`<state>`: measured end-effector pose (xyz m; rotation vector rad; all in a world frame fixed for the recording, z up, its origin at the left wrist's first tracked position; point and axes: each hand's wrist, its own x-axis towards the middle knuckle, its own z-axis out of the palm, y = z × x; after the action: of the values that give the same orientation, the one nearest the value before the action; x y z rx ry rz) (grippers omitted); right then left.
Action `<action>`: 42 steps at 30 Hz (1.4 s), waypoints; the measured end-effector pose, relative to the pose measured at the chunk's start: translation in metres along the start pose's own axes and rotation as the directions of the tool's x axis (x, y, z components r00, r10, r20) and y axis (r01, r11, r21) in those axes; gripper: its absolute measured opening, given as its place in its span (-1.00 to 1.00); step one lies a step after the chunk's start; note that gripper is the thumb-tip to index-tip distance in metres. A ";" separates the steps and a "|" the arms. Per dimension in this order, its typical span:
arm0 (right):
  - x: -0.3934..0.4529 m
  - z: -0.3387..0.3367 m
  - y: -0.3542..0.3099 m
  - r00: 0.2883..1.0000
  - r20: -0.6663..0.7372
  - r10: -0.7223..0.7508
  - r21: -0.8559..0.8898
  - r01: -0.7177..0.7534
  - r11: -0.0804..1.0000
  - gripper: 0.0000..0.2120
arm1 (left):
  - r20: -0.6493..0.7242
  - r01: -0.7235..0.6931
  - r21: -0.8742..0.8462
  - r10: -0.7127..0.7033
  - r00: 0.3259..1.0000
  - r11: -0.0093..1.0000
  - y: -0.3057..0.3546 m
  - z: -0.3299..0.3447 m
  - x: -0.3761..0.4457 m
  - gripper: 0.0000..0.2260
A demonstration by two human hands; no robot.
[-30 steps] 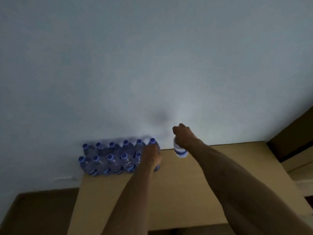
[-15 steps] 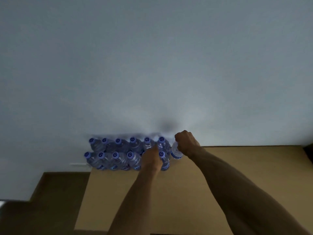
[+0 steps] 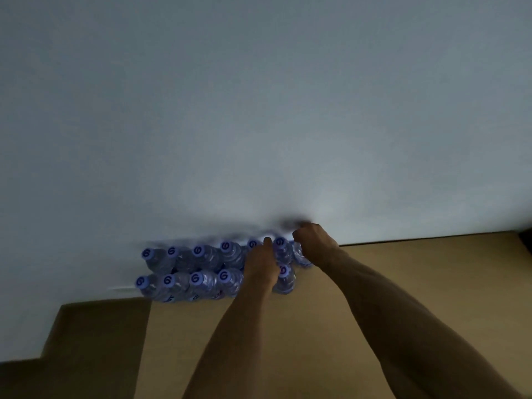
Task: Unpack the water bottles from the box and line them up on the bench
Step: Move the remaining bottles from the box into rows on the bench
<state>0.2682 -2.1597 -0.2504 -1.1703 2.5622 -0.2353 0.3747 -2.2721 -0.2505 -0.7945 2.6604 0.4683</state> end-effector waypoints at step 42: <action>0.000 -0.023 -0.023 0.928 0.094 0.359 -0.035 -0.358 0.933 -0.76 | -0.129 -0.090 0.026 0.093 0.987 0.996 -0.014 -0.027 0.019 -0.79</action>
<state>0.2769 -2.1743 -0.2223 -0.6772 2.6325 -0.0667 0.3614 -2.3027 -0.2368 -0.7217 2.8271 0.4248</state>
